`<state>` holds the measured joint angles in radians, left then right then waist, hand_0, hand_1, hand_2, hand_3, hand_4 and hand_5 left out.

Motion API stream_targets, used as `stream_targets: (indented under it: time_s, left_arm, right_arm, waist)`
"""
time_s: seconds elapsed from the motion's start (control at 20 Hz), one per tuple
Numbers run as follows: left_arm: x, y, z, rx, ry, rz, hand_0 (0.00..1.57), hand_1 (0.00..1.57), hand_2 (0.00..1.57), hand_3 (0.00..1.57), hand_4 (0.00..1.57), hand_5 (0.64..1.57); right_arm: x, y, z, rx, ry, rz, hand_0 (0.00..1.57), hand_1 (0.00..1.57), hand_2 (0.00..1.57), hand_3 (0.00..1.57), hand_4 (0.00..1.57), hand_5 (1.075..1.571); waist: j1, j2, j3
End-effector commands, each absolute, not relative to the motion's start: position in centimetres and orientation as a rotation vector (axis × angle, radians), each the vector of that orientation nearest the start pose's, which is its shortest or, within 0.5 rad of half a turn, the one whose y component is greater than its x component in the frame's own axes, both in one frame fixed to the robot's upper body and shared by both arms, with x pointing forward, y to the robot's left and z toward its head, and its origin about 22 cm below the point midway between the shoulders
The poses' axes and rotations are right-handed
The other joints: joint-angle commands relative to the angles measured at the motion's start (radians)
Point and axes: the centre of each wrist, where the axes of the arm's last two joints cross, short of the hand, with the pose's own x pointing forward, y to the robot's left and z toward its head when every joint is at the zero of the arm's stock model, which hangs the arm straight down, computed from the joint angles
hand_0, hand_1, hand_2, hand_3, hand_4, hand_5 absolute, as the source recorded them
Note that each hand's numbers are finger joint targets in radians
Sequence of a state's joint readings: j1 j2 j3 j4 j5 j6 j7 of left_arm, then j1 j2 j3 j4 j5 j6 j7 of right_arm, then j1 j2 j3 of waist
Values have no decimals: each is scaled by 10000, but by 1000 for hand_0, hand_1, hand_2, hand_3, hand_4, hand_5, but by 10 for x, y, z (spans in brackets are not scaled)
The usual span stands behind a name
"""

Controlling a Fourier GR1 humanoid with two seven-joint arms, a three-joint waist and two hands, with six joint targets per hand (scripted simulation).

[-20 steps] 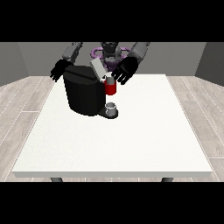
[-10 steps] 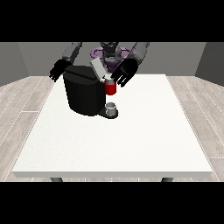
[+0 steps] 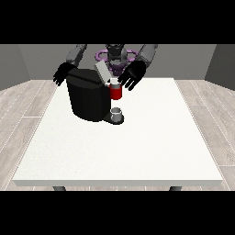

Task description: Insert the coffee pod into the coffee machine and close the lid

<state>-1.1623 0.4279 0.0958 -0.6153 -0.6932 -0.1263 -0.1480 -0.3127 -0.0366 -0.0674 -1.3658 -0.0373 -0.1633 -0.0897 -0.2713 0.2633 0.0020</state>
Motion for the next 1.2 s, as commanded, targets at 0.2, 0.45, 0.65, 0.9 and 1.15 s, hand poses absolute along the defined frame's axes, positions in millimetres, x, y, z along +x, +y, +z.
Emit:
stream_targets:
  time_s: [0.2, 0.45, 0.65, 0.9, 1.15]
  left_arm:
    - [463, 256, 231, 7591, -16105, -10903, 0, 0, 0, 0, 0, 1571]
    - [461, 264, 212, 7587, -15856, -10918, 0, 0, 0, 0, 0, 1571]
    - [464, 249, 238, 7717, -16129, -10796, 0, 0, 0, 0, 0, 1571]
    - [462, 247, 219, 7238, -15829, -10902, 0, 0, 0, 0, 0, 1571]
    - [457, 262, 192, 6501, -15774, -10453, 0, 0, 0, 0, 0, 1571]
  right_arm:
    - [321, -224, 35, -841, -17437, -897, 0, 0, 0, 0, 447, 1571]
    - [303, -218, 13, -895, -17125, -938, 0, 0, 0, 0, 375, 1571]
    - [311, -200, 15, -1161, -17150, -745, 0, 0, 0, 0, 338, 1571]
    - [310, -221, 9, -1117, -16702, -1069, 0, 0, 0, 0, 424, 1571]
    - [290, -227, -13, -1173, -16066, -1388, 0, 0, 0, 0, 381, 1571]
  waist:
    - [-37, 143, -15]
    - [-115, -183, -16]
    - [123, -157, -16]
    - [393, -756, -17]
    - [622, -1451, -19]
